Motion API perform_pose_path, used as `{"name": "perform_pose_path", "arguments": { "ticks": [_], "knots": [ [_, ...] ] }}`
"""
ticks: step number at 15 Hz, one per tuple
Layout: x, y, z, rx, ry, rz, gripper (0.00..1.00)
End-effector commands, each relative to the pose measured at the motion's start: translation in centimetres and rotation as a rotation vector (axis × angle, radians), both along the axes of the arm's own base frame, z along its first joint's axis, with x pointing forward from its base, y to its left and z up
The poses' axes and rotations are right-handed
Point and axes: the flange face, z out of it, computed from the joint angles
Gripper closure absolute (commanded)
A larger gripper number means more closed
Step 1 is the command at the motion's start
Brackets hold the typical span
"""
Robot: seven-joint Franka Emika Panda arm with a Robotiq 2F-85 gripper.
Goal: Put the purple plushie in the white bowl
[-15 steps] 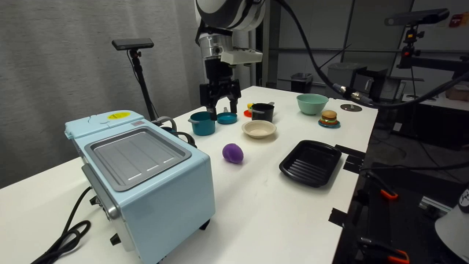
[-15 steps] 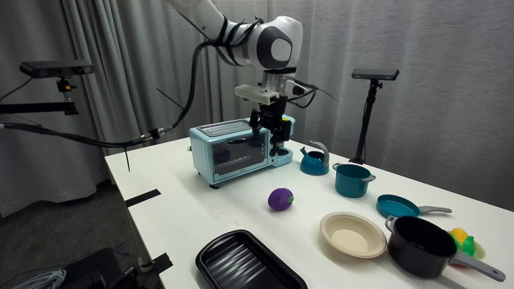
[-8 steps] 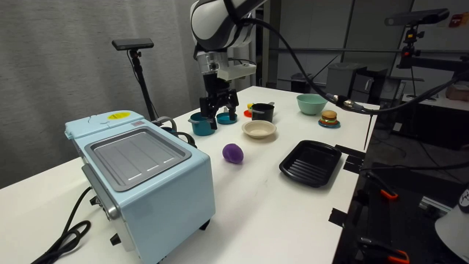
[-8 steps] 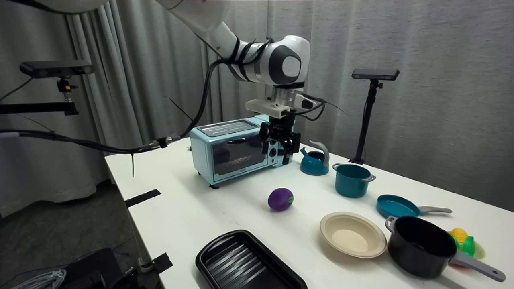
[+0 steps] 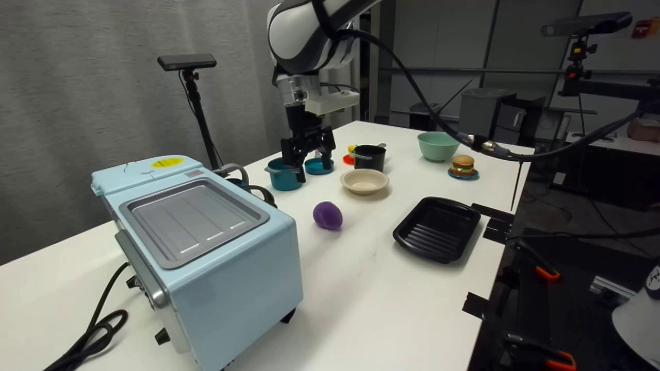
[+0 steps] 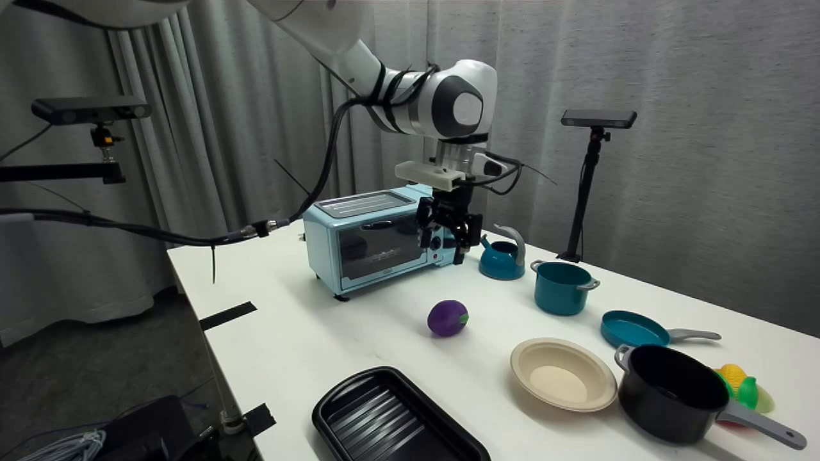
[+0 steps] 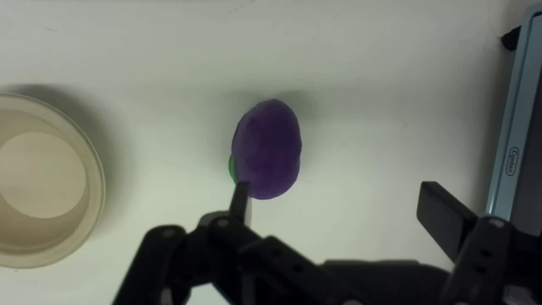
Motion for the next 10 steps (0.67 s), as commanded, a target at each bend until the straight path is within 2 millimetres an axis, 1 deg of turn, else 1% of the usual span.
{"name": "perform_pose_path", "arguments": {
  "ticks": [1,5,10],
  "knots": [
    [0.9,-1.3,-0.8,-0.024,0.030,-0.003,0.00],
    [1.1,-2.6,-2.8,-0.025,0.087,-0.022,0.00],
    [2.1,-4.0,-6.0,-0.043,0.141,-0.045,0.00]
  ]
}}
